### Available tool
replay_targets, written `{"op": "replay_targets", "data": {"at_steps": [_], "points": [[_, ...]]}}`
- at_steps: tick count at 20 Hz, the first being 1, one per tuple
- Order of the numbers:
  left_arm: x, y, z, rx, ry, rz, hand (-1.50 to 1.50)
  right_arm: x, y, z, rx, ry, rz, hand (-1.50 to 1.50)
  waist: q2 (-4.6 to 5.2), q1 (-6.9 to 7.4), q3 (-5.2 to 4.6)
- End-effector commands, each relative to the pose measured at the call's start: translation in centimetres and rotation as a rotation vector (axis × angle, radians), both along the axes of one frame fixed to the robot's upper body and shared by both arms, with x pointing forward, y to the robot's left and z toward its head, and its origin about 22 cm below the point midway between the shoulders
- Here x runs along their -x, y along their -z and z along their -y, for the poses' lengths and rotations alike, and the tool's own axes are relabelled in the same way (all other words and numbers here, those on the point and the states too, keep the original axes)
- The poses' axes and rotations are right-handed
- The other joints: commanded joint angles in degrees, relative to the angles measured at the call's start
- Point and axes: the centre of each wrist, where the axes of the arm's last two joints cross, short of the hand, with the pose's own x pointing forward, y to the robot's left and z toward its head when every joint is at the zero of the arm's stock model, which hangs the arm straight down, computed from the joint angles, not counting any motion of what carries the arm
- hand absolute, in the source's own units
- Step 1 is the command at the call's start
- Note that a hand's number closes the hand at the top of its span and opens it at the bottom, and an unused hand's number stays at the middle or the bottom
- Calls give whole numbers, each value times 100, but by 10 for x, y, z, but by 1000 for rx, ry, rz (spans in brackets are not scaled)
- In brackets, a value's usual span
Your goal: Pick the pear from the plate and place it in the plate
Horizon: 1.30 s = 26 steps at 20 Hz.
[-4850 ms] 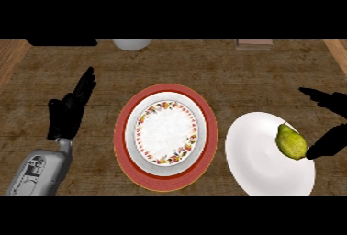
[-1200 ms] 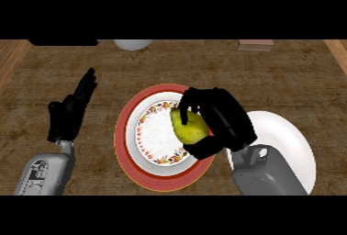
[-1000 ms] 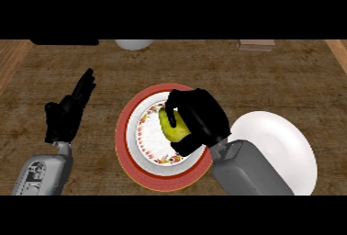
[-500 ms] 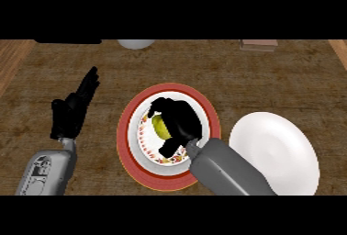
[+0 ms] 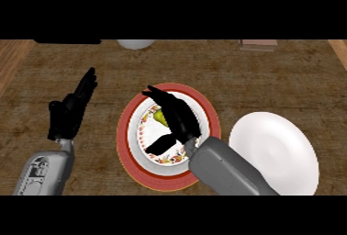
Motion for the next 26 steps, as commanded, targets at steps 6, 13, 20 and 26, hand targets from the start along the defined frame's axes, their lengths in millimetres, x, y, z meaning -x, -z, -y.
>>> {"op": "replay_targets", "data": {"at_steps": [6,13,20,26], "points": [[2,7,8,14,-26,-14,0,-16,-17,68,-312,236,0,-150,-29,-188,-1],[5,9,-12,11,-49,-9,0,-21,-34,177,-378,303,21,-150,-32,-163,-3],[16,0,-9,-13,-36,1,0,-16,-32,278,-374,284,2,-150,-32,-130,-1],[0,-1,-9,7,-26,-6,0,-25,-4,284,-369,263,-30,-150,-26,-132,-3]]}}
